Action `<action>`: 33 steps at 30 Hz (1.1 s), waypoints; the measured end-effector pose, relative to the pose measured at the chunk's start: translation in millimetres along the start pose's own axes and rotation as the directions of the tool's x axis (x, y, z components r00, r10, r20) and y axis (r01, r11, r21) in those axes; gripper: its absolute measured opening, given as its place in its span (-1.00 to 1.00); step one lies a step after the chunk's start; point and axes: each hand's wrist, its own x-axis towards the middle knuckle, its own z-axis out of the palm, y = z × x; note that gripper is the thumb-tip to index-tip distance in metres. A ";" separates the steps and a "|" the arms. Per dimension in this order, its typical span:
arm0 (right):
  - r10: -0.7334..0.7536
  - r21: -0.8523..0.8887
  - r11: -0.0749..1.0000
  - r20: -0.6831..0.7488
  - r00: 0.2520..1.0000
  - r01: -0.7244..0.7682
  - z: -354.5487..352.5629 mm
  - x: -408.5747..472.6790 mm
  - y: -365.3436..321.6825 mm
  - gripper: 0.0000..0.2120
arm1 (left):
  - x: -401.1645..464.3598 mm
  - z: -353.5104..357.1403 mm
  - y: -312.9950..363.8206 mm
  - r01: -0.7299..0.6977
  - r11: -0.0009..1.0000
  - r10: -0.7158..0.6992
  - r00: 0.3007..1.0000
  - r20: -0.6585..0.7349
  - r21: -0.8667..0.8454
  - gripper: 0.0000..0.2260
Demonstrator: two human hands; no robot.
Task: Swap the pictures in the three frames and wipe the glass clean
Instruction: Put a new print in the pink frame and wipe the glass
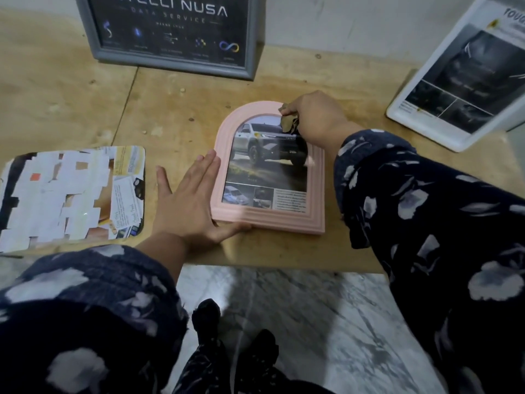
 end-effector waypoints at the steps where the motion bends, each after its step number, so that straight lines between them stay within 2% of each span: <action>1: 0.005 0.013 1.000 -0.001 1.000 -0.005 2.6 -3.6 3.0 -0.45 | -0.8 0.5 1.0 0.000 1.000 0.000 1.000 0.000 0.005 0.12; 11: 0.116 0.140 0.984 -0.046 0.992 -0.108 9.7 -56.5 9.3 -0.44 | -2.5 3.3 0.1 0.001 1.000 0.000 1.000 -0.021 0.021 0.09; 15: 0.220 0.170 0.963 -0.045 0.974 -0.210 19.7 -69.4 8.0 -0.46 | -1.8 2.2 0.5 -0.013 1.000 0.013 1.000 -0.024 0.004 0.10; 19: 0.265 0.205 0.946 -0.041 0.964 -0.251 23.1 -93.7 -2.0 -0.48 | -3.1 -0.1 0.4 -0.019 1.000 0.019 1.000 -0.024 0.000 0.10; 33: 0.402 0.136 0.910 -0.066 0.913 -0.391 46.9 -171.7 -43.6 -0.52 | -8.0 -0.5 -0.4 -0.042 0.999 0.041 0.999 -0.028 -0.033 0.09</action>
